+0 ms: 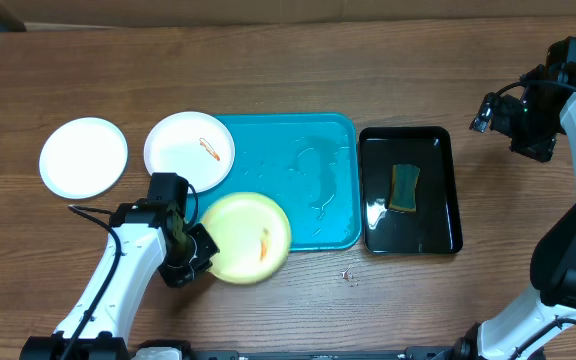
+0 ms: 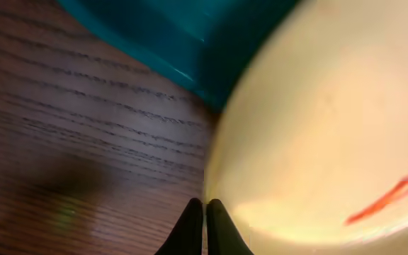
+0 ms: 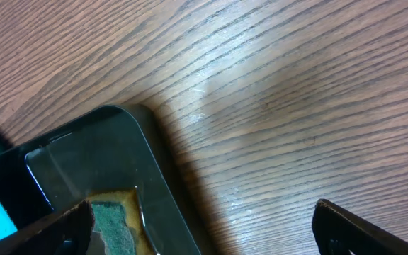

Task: Clean dirty plates on tray and stack at the side
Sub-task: 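Grip the yellow plate rim and slide it to the tray center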

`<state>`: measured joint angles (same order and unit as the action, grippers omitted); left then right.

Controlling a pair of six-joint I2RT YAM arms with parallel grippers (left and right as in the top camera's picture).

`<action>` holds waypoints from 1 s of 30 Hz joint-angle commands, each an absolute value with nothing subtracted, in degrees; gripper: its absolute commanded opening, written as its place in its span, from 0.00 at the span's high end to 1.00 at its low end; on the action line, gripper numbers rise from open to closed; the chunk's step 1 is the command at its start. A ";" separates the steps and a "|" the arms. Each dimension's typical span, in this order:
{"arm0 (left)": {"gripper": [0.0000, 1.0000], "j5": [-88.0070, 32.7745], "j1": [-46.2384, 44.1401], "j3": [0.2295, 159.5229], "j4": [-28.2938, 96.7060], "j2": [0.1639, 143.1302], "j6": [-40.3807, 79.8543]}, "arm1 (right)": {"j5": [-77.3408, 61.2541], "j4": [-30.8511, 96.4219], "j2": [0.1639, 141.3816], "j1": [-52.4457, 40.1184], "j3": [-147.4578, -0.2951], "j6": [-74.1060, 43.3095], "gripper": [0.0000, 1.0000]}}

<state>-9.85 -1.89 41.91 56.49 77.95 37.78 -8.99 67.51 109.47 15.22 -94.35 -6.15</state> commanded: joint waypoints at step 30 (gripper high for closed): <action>0.68 -5.61 -10.26 54.15 56.40 78.43 34.28 | -9.04 67.33 108.60 15.22 -95.26 -6.13 0.00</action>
<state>-9.10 -10.74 52.84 55.61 78.02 34.54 -8.99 67.48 109.47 15.22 -94.35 -6.17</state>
